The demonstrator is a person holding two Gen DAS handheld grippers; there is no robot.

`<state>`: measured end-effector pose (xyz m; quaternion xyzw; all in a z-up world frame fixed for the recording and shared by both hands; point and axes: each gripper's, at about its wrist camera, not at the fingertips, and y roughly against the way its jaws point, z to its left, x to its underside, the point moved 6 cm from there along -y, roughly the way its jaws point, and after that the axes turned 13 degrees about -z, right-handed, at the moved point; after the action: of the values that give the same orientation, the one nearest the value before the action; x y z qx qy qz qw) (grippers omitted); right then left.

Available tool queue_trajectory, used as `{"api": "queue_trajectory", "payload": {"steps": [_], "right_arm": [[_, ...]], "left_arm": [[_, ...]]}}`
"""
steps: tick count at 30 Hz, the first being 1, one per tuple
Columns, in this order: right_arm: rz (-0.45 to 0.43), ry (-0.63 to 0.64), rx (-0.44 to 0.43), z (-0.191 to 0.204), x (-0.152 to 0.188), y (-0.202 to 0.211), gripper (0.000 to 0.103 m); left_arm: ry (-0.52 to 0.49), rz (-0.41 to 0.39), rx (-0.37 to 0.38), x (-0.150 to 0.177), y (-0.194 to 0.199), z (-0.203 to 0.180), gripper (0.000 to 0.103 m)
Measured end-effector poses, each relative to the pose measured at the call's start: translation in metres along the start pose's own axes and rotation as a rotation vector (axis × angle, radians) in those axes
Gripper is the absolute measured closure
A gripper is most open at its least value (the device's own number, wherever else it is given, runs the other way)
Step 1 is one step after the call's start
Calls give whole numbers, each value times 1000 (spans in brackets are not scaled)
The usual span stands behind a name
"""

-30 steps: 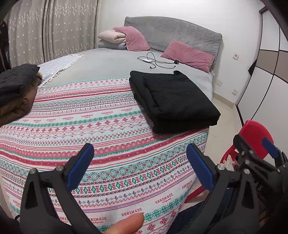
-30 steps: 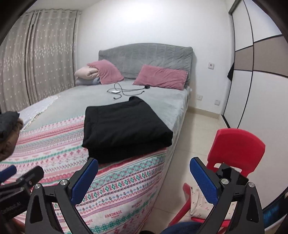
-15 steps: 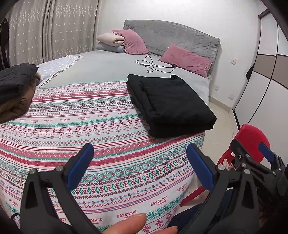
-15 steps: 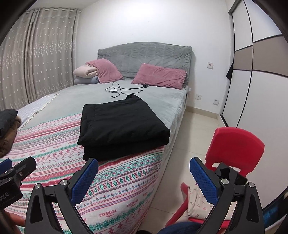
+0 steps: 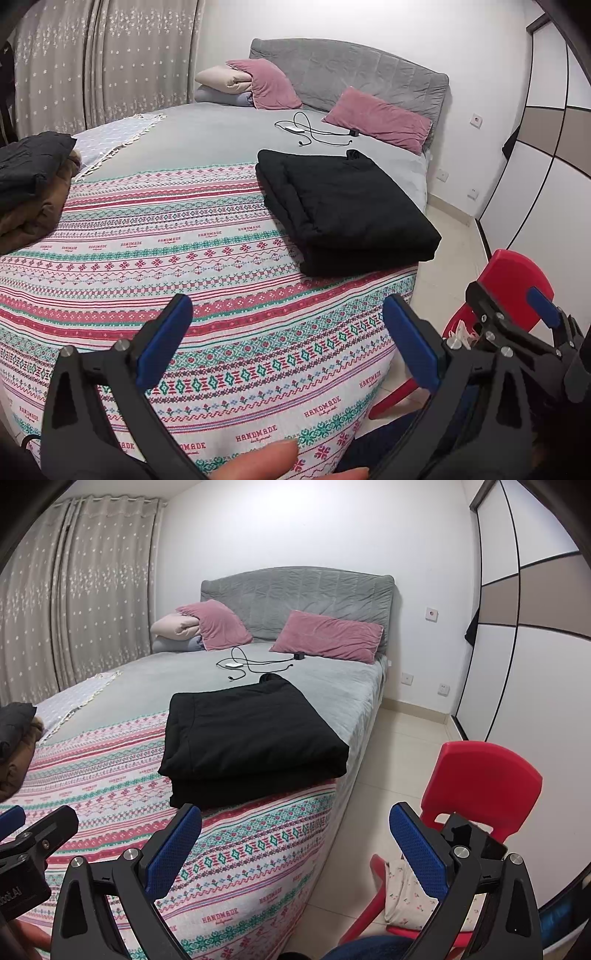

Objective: Fold large clothes

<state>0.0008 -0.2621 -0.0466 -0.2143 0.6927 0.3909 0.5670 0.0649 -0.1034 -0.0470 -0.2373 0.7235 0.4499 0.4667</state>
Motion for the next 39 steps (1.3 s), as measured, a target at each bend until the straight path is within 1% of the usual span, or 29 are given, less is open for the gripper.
{"api": "queue_trajectory", "payload": {"steps": [39], "right_arm": [[4, 11, 3, 2, 4, -3, 0]], "left_arm": [[-29, 2, 14, 3, 2, -13, 1]]}}
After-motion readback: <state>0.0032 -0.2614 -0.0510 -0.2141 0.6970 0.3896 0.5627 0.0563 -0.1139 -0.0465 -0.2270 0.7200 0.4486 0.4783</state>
